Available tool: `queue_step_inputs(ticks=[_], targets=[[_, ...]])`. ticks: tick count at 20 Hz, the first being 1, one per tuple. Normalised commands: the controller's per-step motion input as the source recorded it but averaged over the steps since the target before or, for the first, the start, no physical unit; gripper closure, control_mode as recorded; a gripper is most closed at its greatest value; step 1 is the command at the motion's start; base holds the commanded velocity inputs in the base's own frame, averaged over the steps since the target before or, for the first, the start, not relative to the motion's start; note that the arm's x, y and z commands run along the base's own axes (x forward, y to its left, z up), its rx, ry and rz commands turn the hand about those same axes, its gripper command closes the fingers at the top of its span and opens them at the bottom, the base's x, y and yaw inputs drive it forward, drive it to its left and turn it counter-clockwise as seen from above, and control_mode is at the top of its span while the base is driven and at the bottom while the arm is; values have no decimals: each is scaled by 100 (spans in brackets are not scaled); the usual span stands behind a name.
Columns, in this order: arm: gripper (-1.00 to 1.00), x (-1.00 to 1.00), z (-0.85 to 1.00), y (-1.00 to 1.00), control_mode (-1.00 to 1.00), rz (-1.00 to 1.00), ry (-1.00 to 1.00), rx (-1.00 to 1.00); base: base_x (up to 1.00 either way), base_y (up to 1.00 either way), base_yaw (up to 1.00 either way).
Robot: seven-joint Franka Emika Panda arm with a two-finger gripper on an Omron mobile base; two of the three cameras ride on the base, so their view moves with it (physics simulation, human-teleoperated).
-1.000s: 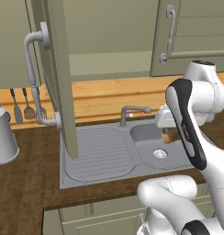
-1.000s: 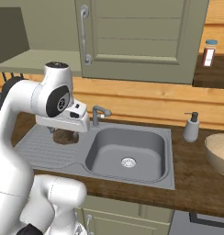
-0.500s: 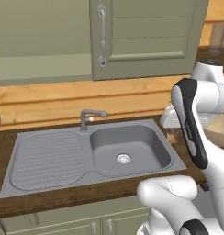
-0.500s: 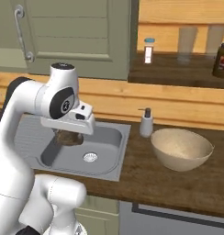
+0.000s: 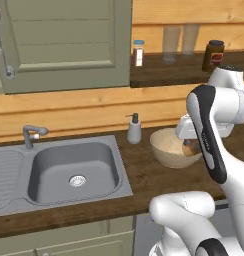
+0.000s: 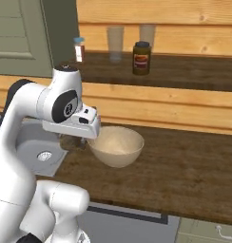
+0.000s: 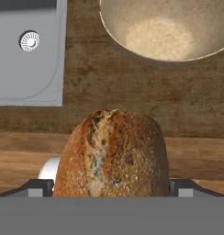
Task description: Open the cabinet, pick up the bread from the cabinet and place it in the basket. Then move the basket to the dining counter.
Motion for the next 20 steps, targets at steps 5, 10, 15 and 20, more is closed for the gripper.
queue_step_inputs(ticks=[5,10,15,20], targets=[[100,0,0,0,100,0,0,0,0,-70,0],[100,32,0,-2,-100,0,0,0,0,0,0],[100,70,-5,18,-100,0,0,0,0,0,0],[100,75,-50,15,-100,0,0,-4,0,0,0]])
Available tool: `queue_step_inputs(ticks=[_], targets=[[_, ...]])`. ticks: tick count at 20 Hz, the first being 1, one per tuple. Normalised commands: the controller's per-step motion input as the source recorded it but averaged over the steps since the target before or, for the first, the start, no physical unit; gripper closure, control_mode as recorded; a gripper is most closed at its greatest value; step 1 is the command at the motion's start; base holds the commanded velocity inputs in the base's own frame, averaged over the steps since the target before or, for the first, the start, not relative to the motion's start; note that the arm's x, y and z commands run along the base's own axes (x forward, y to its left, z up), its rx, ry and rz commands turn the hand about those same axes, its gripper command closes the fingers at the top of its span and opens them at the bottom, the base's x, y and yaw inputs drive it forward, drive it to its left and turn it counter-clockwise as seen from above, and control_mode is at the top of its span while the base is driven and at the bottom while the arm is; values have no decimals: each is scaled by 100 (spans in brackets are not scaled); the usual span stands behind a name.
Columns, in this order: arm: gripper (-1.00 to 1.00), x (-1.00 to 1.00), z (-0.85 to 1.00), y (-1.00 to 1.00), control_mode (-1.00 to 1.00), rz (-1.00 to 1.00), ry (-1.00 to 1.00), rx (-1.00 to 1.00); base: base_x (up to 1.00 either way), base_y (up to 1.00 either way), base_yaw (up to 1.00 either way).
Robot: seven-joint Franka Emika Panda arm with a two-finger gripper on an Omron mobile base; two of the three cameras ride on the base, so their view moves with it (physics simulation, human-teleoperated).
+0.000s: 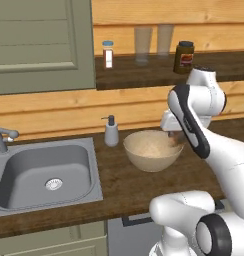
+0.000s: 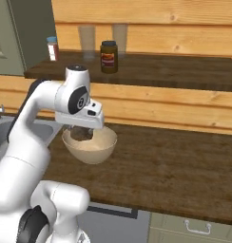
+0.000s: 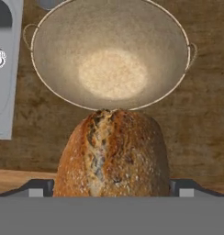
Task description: Open the cabinet, pick up the bread from the cabinet and place it in the basket. Then move the basket to the dining counter.
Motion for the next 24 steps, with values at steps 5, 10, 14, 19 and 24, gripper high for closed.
queue_step_inputs(ticks=[5,10,14,19,24], targets=[[100,75,-61,23,-100,0,-4,-12,0,0,0],[100,65,-45,3,-100,0,-14,-8,0,0,0],[100,64,-21,0,-100,0,-5,0,0,0,0],[100,58,-34,0,-100,0,0,0,0,0,0],[100,36,-42,0,-100,0,0,0,0,0,0]])
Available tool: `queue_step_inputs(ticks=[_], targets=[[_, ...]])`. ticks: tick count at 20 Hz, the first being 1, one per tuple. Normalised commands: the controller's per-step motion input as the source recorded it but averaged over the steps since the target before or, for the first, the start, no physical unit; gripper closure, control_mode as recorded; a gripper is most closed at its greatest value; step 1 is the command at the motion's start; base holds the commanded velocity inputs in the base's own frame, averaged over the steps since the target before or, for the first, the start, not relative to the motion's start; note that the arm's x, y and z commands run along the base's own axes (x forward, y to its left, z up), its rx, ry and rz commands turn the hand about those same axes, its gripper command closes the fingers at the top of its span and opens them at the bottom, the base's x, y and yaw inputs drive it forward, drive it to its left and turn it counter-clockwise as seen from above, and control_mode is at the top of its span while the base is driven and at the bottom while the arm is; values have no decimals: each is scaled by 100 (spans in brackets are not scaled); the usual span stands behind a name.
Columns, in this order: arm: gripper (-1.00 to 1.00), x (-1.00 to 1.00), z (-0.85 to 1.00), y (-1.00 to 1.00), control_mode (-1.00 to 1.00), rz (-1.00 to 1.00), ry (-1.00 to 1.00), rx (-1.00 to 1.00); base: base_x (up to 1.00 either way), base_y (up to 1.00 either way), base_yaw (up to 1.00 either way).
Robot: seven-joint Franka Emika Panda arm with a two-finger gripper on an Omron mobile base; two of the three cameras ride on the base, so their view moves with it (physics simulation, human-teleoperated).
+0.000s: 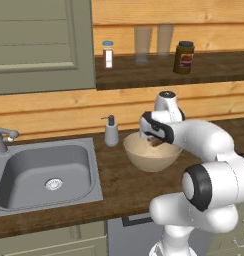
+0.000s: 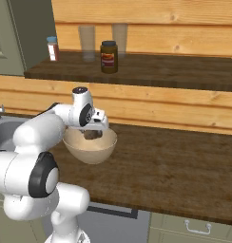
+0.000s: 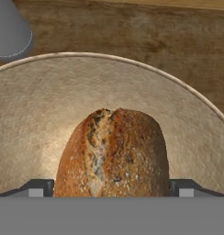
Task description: Open the cabinet, pick up the bread from the cabinet and place it in the basket. Then move the basket to the dining counter.
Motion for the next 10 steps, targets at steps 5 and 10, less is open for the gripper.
queue_step_inputs(ticks=[5,10], targets=[[100,21,-55,0,-100,0,1,0,0,0,0],[100,12,-51,0,-100,0,4,0,0,0,0]])
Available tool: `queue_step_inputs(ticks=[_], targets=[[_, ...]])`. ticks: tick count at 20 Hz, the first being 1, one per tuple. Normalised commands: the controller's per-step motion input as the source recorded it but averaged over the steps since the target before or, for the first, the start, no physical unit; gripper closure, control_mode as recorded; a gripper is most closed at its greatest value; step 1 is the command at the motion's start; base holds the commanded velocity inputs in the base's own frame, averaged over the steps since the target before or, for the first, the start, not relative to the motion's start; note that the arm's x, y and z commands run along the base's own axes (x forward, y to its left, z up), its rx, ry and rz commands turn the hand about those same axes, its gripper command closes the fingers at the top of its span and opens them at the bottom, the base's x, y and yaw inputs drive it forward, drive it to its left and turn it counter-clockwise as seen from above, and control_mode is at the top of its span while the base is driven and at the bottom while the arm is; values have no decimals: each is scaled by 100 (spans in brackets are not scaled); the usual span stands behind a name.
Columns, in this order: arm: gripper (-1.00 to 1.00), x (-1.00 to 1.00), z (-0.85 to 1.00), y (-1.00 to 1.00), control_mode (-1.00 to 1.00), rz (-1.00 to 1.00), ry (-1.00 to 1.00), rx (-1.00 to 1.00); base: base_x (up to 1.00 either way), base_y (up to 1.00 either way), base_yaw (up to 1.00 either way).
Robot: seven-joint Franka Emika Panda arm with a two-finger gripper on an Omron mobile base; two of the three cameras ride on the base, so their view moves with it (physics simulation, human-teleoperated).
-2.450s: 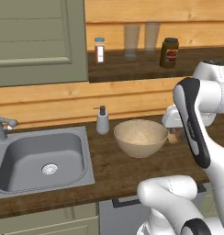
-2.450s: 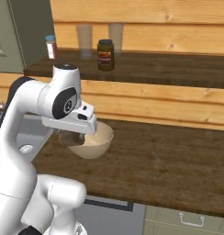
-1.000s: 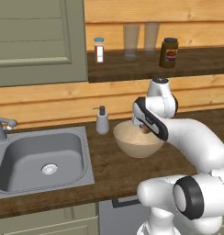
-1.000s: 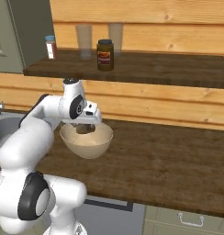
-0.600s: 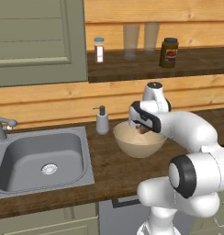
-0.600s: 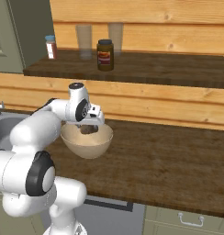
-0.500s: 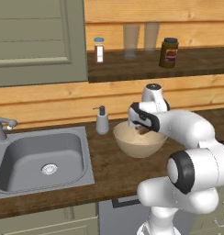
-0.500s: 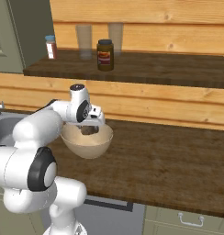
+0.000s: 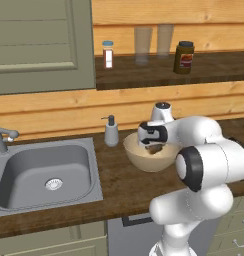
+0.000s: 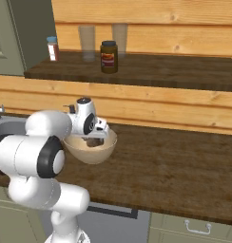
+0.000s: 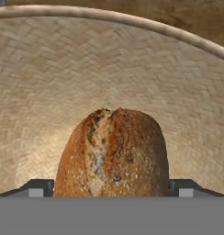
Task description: Open the cabinet, pick up the bread from the cabinet and place it in the basket. Then move the basket to the dining counter.
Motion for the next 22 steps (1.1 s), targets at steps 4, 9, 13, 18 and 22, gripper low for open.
queue_step_inputs(ticks=[4,9,13,18,22], targets=[[100,4,-33,1,-100,0,2,0,0,0,0],[-100,4,-15,3,-100,0,4,0,0,0,0],[-100,0,-2,0,-100,0,0,0,0,0,0],[-100,0,0,0,-100,0,0,0,0,0,0],[-100,-7,12,0,-100,0,-2,0,0,0,0]])
